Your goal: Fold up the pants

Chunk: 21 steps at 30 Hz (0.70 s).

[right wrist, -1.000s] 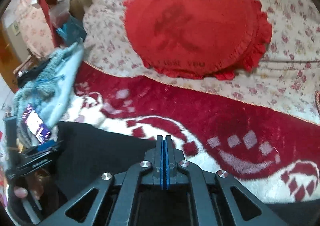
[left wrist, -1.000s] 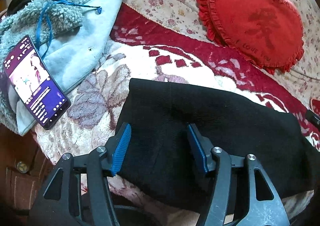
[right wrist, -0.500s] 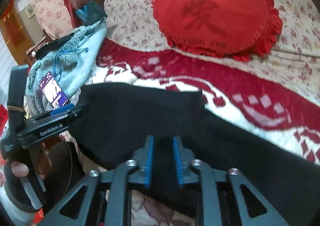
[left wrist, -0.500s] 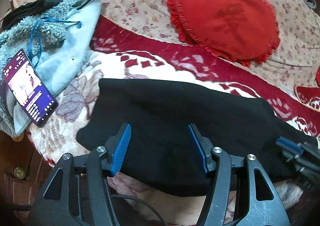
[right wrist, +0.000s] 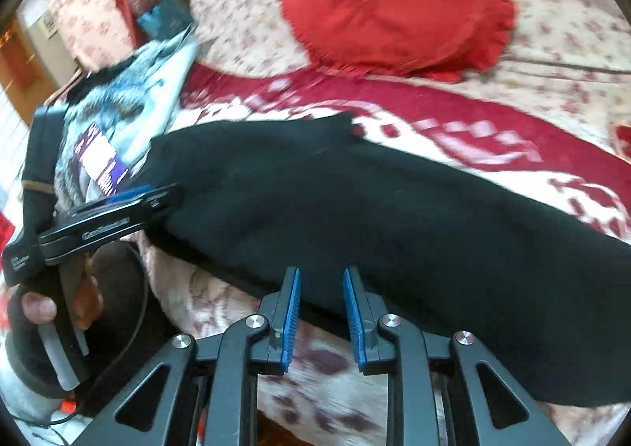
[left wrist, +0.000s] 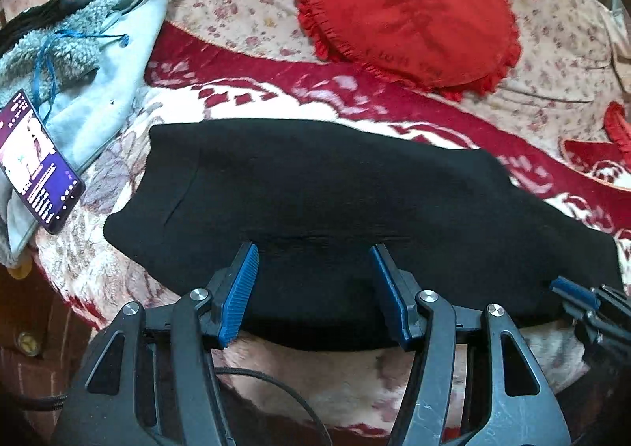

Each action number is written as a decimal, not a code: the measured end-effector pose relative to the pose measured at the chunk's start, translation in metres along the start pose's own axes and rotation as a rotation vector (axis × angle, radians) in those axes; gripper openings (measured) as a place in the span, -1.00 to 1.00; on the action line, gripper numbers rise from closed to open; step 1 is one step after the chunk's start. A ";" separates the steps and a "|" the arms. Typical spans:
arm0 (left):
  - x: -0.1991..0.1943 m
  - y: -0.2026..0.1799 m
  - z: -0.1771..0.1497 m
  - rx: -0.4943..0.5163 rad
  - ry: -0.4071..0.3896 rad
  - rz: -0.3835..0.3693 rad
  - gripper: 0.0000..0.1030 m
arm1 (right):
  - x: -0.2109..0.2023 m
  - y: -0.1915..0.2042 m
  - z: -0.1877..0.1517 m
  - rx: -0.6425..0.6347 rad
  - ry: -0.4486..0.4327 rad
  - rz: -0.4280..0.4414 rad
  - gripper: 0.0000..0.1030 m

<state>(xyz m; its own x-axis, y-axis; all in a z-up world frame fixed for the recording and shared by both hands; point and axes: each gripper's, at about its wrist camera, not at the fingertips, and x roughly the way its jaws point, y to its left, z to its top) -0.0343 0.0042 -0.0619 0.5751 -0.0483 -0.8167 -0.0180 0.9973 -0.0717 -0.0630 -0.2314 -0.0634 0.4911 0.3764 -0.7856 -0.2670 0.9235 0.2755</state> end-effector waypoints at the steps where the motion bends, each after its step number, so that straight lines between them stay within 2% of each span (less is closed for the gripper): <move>1: -0.002 -0.004 -0.001 0.008 -0.003 -0.010 0.13 | -0.006 -0.007 -0.001 0.014 -0.010 -0.021 -0.59; 4: 0.000 -0.021 -0.006 0.046 0.006 -0.051 0.13 | -0.018 -0.031 -0.009 0.055 -0.023 -0.095 -0.59; 6: 0.010 -0.034 -0.011 0.079 0.051 -0.068 0.13 | -0.022 -0.053 -0.021 0.098 -0.008 -0.129 -0.59; 9: 0.012 -0.049 -0.016 0.118 0.056 -0.055 0.13 | -0.036 -0.073 -0.035 0.158 -0.042 -0.053 -0.60; 11: 0.007 -0.060 -0.014 0.139 0.061 -0.085 0.13 | -0.051 -0.086 -0.043 0.196 -0.062 -0.046 -0.60; 15: -0.001 -0.084 -0.009 0.176 0.048 -0.131 0.13 | -0.075 -0.112 -0.055 0.245 -0.077 -0.147 -0.60; 18: -0.003 -0.107 -0.007 0.220 0.044 -0.153 0.13 | -0.088 -0.130 -0.062 0.261 -0.077 -0.258 -0.59; 21: -0.003 -0.128 -0.005 0.254 0.056 -0.192 0.13 | -0.092 -0.145 -0.066 0.297 -0.065 -0.289 -0.59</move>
<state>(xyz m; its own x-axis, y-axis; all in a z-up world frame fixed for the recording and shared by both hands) -0.0383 -0.1236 -0.0530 0.5023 -0.2332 -0.8327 0.2957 0.9512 -0.0880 -0.1235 -0.4051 -0.0678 0.5649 0.0936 -0.8198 0.1353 0.9696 0.2039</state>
